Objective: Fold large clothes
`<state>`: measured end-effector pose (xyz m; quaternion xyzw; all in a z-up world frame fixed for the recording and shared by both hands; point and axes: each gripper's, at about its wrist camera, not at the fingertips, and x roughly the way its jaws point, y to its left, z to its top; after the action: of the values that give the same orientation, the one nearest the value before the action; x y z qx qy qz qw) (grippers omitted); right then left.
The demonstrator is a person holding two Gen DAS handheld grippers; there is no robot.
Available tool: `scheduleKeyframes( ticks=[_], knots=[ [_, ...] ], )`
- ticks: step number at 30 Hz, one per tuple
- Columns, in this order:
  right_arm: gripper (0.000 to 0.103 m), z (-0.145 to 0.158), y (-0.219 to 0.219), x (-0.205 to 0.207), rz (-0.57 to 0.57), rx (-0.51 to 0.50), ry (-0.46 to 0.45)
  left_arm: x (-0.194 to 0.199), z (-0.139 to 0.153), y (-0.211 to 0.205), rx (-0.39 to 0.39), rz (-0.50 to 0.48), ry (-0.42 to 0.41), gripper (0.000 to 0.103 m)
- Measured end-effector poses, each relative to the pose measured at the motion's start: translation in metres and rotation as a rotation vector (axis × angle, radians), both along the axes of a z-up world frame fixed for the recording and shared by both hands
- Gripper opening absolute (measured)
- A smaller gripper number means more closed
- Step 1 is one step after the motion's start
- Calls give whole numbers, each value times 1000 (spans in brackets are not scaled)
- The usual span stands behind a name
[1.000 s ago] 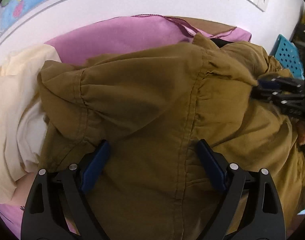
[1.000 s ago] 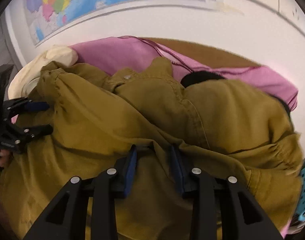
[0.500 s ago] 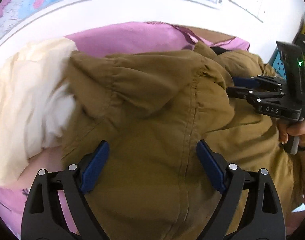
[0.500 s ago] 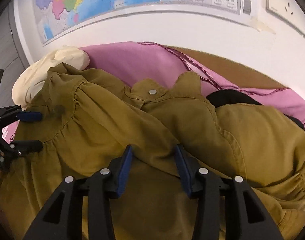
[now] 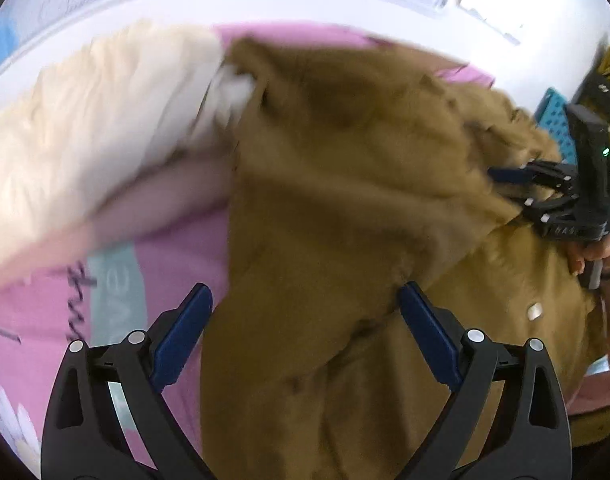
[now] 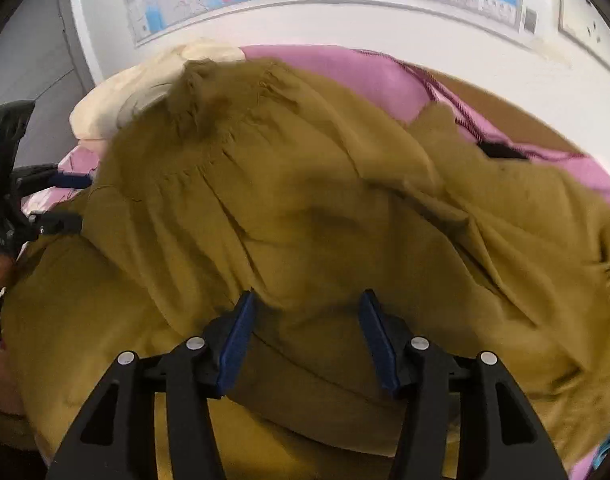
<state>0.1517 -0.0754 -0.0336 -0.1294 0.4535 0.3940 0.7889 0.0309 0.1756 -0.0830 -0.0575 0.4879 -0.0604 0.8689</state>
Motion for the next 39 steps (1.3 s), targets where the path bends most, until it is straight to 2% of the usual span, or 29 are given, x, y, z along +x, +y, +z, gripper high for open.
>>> scheduleKeyframes(
  ticks=[4, 8, 11, 13, 18, 20, 22, 25, 30, 39],
  knots=[
    [57, 14, -19, 8, -67, 40, 48, -6, -11, 12, -65, 33, 39, 93],
    [66, 41, -65, -7, -111, 128, 51, -25, -3, 24, -114, 42, 20, 93],
    [67, 52, -108, -20, -175, 207, 90, -43, -5, 34, -140, 46, 23, 93],
    [72, 55, -140, -28, -234, 253, 123, -56, -7, 39, -181, 39, 24, 93],
    [79, 48, -203, -58, -351, 290, 169, -83, -10, 46, -270, 26, 27, 93],
    [80, 41, -222, -73, -388, 301, 200, -94, -13, 43, -286, 25, 29, 93],
    [85, 32, -241, -87, -427, 315, 230, -109, -14, 47, -300, 24, 23, 93],
    [85, 15, -256, -102, -450, 352, 303, -128, -15, 49, -335, 16, 16, 93],
    [86, -1, -263, -124, -443, 362, 354, -152, -16, 50, -373, 20, 4, 94],
    [89, -5, -253, -157, -377, 413, 365, -182, -16, 52, -447, 1, -16, 95]
  ],
)
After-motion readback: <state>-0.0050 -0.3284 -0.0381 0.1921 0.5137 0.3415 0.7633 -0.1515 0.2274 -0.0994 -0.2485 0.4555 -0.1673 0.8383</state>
